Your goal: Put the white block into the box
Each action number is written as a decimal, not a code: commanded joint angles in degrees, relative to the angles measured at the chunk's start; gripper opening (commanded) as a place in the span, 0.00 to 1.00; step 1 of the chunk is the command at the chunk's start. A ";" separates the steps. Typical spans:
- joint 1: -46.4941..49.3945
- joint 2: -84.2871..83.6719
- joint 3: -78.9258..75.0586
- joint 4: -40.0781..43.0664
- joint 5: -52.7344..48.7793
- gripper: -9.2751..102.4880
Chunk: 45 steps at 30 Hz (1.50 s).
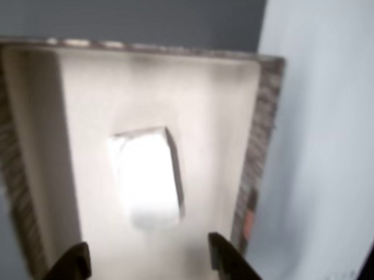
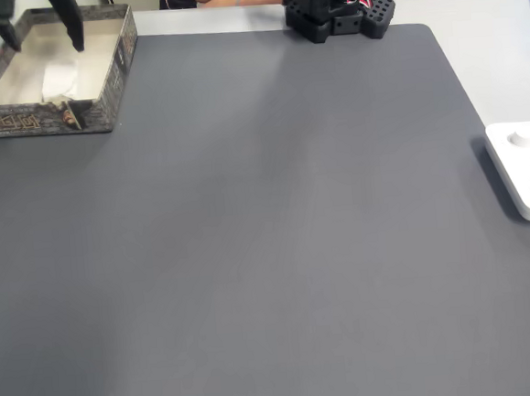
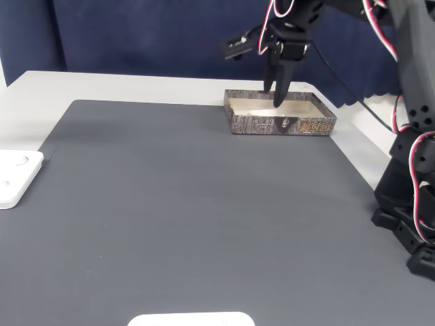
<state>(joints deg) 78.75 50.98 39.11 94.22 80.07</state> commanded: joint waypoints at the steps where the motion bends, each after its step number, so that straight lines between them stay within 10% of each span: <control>1: -0.53 11.78 3.60 0.09 -2.29 0.33; 33: -36.74 60.56 58.89 -0.62 -49.13 0.07; 45: -55.55 75.32 85.25 -16.79 -66.62 0.07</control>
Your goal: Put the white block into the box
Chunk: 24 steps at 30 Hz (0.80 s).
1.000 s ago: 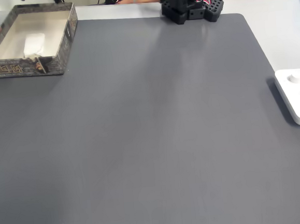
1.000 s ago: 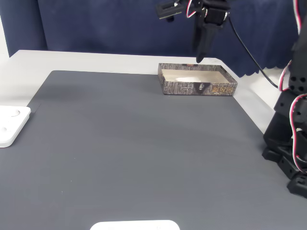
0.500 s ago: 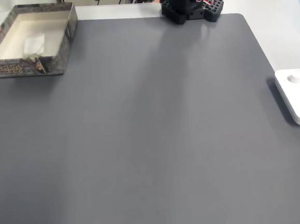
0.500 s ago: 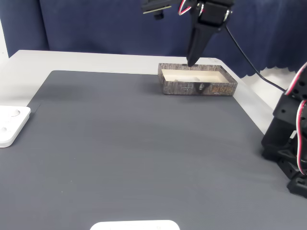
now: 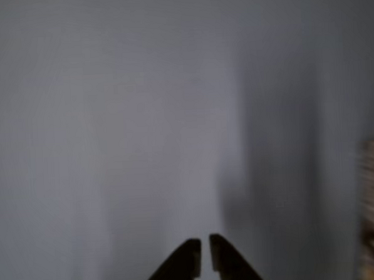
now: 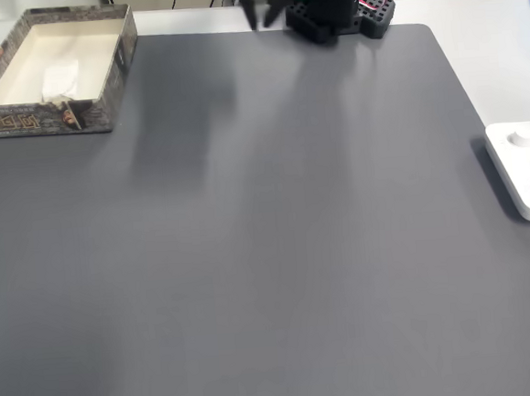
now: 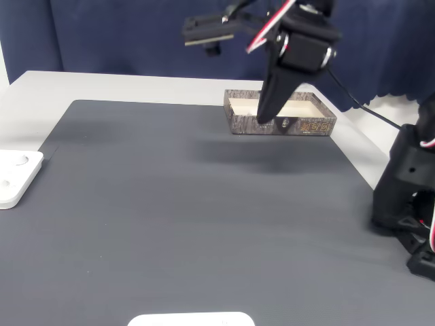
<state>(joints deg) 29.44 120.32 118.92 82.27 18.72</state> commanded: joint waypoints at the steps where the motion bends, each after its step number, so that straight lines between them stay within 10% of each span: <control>1: -8.00 7.12 7.82 -6.15 -6.86 0.07; 24: -23.99 47.81 47.02 -21.71 -15.82 0.07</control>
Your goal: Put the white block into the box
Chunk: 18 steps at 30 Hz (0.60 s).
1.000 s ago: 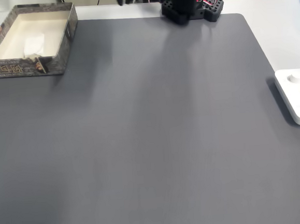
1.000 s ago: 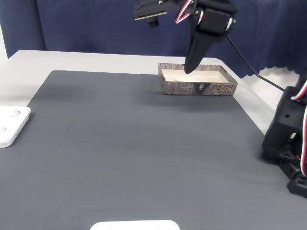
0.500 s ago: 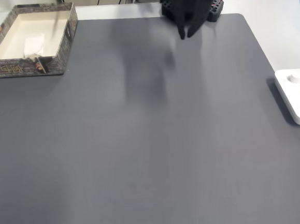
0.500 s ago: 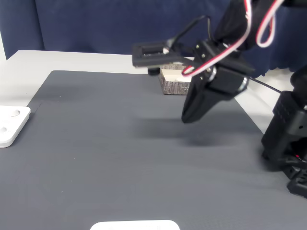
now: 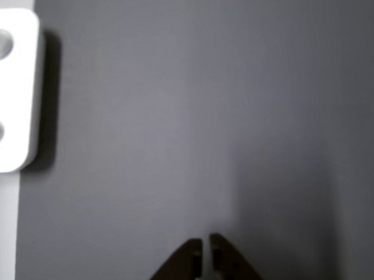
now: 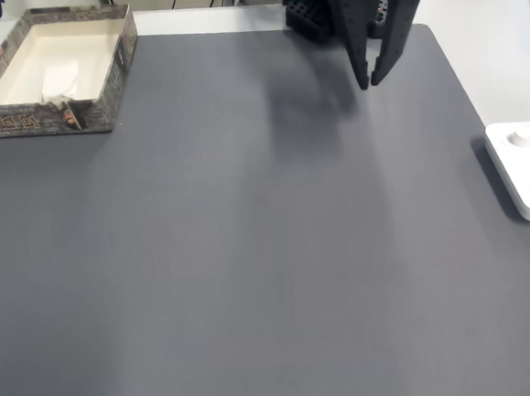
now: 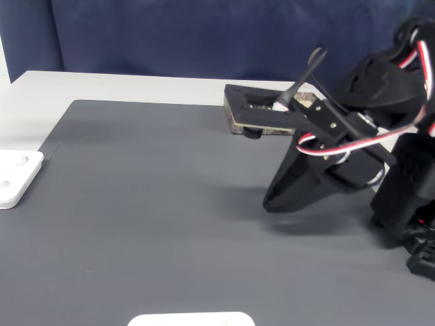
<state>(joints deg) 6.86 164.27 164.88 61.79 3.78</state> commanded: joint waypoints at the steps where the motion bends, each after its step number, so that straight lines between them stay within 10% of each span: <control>1: -1.58 5.10 2.02 -1.23 -0.88 0.07; 18: -0.62 23.55 10.28 10.11 2.20 0.07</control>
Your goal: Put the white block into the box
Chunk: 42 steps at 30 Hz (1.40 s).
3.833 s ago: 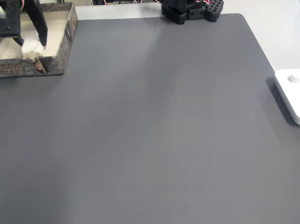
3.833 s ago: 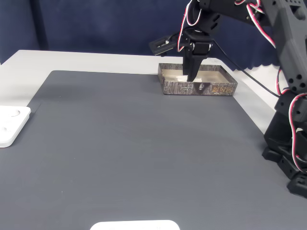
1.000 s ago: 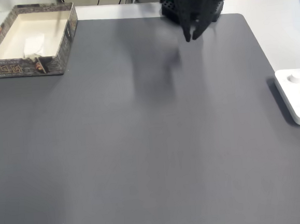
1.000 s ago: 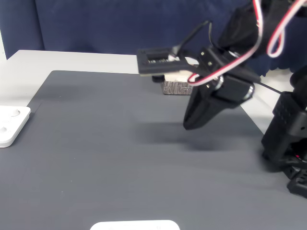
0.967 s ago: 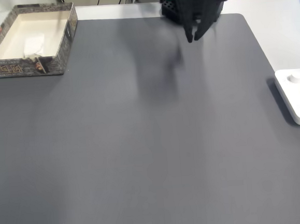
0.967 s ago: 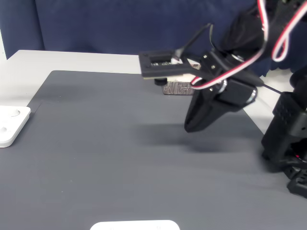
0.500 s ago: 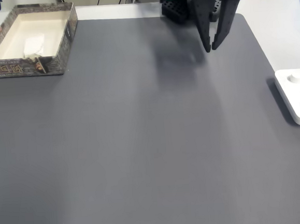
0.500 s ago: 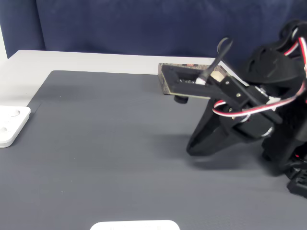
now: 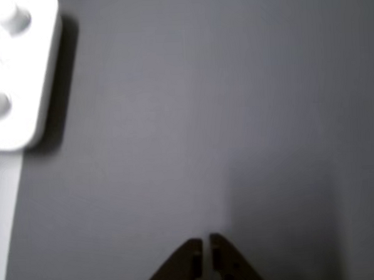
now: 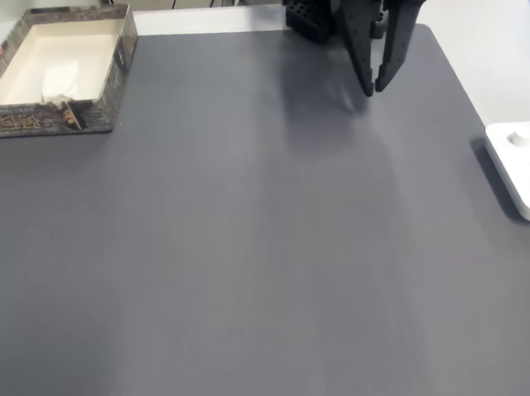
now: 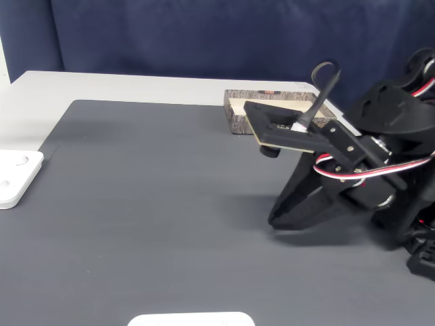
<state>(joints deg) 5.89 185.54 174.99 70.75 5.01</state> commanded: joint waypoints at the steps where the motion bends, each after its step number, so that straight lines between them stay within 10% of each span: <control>1: 0.35 2.90 0.62 1.23 0.97 0.07; 42: -0.79 4.92 2.20 5.45 -6.68 0.07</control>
<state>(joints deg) 5.54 188.53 175.96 76.11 -0.79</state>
